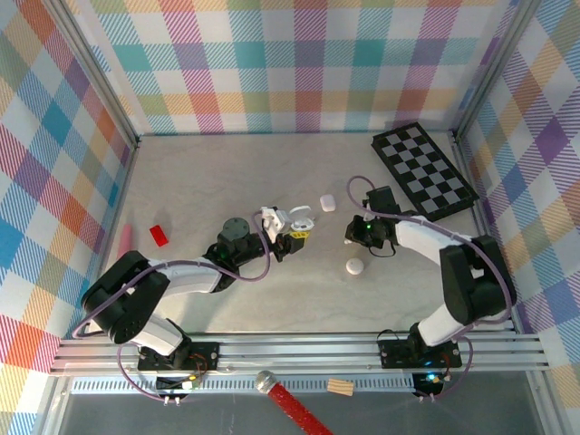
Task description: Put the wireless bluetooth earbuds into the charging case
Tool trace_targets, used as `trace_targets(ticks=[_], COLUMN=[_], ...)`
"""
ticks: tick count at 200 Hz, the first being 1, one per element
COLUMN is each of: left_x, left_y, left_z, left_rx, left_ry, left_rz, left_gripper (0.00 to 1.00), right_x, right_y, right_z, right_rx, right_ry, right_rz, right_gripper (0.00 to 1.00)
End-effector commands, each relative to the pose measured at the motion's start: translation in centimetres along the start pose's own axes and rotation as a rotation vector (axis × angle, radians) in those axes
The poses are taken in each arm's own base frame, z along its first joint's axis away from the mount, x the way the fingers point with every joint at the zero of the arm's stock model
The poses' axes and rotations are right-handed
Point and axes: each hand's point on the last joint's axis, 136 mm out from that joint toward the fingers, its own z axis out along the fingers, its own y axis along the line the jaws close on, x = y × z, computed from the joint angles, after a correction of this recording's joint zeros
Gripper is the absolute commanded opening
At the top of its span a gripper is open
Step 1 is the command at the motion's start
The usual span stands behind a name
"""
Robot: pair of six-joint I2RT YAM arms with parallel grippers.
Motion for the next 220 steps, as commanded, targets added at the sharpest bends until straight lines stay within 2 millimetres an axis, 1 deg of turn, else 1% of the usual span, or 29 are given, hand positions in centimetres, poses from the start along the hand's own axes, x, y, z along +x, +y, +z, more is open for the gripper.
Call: trace_targets(ticks=[1,38,63,84,121,139,170,189,220], left_x=[-1.4,-1.3,-1.2,-1.1,-1.2,-1.2,-1.1,-1.4,-1.9], left_y=[-0.2,-0.2,-0.2,-0.2,-0.3,-0.3,-0.4,-0.7,-1.0], left_z=[0.4,0.7,0.9,1.0,0.9,1.0,1.0,1.0,0.7], left_rx=[0.032,0.049,0.058,0.067,0.068,0.074,0.079,0.097,0.109], left_ry=[-0.054,-0.043,-0.033,-0.027,-0.031,-0.025,-0.027,-0.039,-0.052], left_rz=[0.01,0.004,0.002,-0.001,-0.001,0.0,-0.001,0.003,0.007], left_gripper=[0.33,0.33,0.33,0.33,0.33,0.33,0.33,0.33,0.33], right_x=[-0.3,-1.1,-1.1,-0.7,-0.6,-0.3,0.0,0.1,0.3], right_y=[1.4,5.8,8.7,10.9,13.6,14.8,16.1,16.8,17.4], right_z=[-2.3,-6.4,-9.1,-10.8,-13.1,-13.8,-14.2,-14.1,-13.3], right_rx=[0.026,-0.006,-0.05,-0.092,-0.108,-0.118,-0.119,-0.124,-0.121], right_ry=[-0.063,-0.21,-0.295,-0.341,-0.432,-0.449,-0.454,-0.448,-0.418], right_rz=[-0.116,-0.335,-0.468,-0.555,-0.667,-0.717,-0.774,-0.794,-0.803], right_gripper=[0.18,0.18,0.18,0.18,0.18,0.18,0.19,0.19,0.19])
